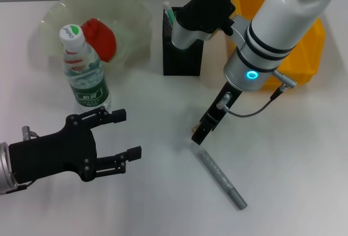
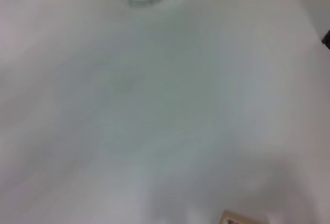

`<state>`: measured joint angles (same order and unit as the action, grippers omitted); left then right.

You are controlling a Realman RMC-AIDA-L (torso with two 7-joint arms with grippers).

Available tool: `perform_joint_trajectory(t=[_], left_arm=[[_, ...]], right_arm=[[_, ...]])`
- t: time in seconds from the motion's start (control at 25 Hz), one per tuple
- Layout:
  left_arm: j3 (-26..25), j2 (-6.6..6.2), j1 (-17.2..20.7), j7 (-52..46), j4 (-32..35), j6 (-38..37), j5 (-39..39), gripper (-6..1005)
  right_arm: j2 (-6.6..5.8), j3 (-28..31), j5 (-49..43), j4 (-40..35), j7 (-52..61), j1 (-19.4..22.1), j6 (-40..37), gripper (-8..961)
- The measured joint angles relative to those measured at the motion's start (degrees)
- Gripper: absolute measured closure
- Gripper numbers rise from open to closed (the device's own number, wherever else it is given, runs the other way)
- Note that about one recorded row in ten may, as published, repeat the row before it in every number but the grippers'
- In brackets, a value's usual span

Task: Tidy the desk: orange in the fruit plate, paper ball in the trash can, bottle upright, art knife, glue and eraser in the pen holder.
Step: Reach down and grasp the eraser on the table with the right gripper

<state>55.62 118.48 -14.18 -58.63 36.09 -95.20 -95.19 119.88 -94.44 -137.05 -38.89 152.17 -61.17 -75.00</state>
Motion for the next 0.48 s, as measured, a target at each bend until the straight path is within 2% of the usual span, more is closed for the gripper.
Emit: perform_joint_trajectory(t=[0.48], left_arm=[[-0.27, -0.09, -0.40, 0.08, -0.59, 0.03, 0.00, 180]], right_arm=[[0.00, -0.74, -0.01, 0.12, 0.18, 0.10, 0.80, 144]])
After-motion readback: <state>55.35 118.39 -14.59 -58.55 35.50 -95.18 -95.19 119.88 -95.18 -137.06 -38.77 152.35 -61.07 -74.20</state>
